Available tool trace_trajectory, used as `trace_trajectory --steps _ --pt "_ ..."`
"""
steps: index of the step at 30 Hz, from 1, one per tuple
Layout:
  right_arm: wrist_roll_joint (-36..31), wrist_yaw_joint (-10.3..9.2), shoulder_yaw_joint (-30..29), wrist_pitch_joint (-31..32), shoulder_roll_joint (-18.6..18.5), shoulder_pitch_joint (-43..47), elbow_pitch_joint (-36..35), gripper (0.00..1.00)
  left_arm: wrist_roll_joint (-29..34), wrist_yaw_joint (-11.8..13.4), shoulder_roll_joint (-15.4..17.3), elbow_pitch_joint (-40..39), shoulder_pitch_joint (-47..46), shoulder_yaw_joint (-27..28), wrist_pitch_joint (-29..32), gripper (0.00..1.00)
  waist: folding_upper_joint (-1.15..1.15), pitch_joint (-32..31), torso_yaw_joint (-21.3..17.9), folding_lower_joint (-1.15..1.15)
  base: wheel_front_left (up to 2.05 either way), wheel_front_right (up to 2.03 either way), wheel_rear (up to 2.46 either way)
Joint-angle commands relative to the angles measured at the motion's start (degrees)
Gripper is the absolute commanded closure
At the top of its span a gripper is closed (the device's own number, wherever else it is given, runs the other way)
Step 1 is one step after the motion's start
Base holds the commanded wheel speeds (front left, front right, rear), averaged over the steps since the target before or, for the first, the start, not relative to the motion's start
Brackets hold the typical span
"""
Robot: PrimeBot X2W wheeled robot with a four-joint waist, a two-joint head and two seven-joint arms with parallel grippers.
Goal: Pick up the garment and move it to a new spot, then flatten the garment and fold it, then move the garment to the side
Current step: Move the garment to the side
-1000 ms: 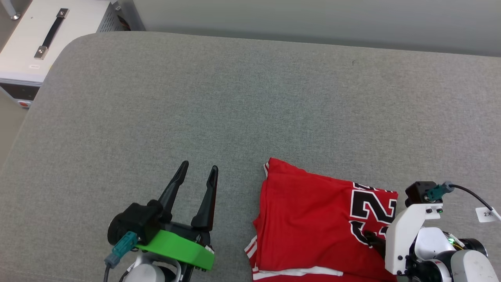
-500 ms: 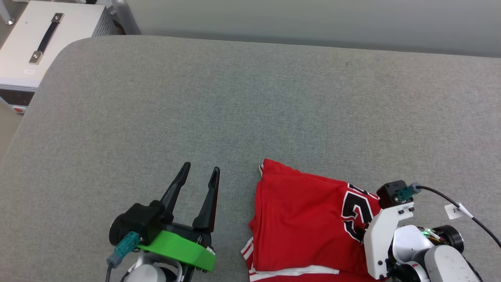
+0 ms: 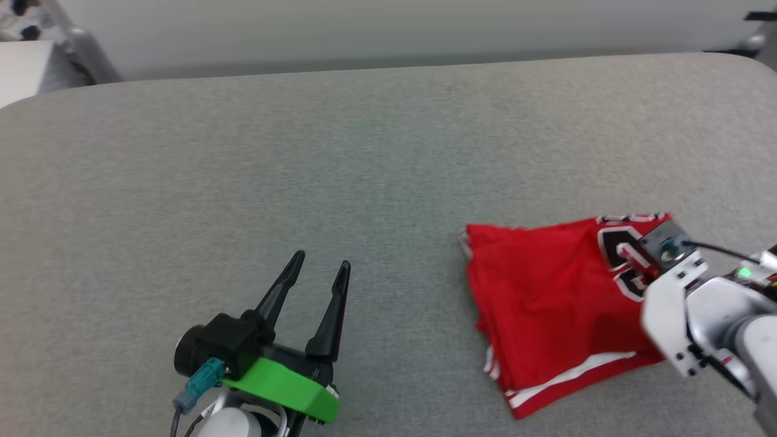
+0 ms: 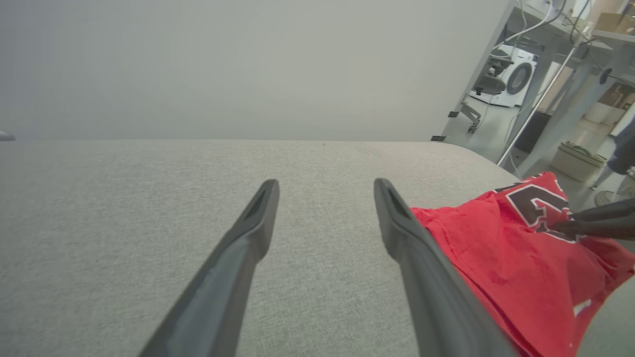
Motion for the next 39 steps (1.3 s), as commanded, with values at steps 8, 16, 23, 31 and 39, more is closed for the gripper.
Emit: trace_trajectory --steps 8,16,23,31,39 --pt "-1.21 -0.11 3.16 -7.57 -10.71 -9.19 5.12 1.0 1.65 -0.15 2.9 -2.26 -6.9 -3.75 -0.33 0.0 0.0 10.87 -11.03 0.0 0.0 0.0 0.0" --pt "-4.01 -0.11 1.37 -17.52 -13.58 -17.78 16.23 1.0 3.2 -0.15 5.82 -5.24 -12.92 -6.92 -0.33 0.0 0.0 18.65 -14.11 0.0 0.0 0.0 0.0" --pt "-7.79 -0.11 -2.58 -23.04 -13.82 -22.43 26.79 1.0 4.39 -0.15 8.05 -7.31 -16.44 -8.4 -0.33 0.0 0.0 22.35 -14.02 0.0 0.0 0.0 0.0" --pt "-13.81 -0.11 -10.8 -28.31 -11.45 -27.21 36.81 1.0 4.66 -0.15 8.55 -8.8 -18.19 -9.03 -0.33 0.0 0.0 24.64 -12.82 0.0 0.0 0.0 0.0" --pt "-17.7 -0.11 -15.2 -30.6 -8.66 -29.13 41.04 0.0 4.49 -0.15 8.08 -8.57 -18.6 -9.11 -0.33 0.0 0.0 24.39 -11.74 0.0 0.0 0.0 0.0"
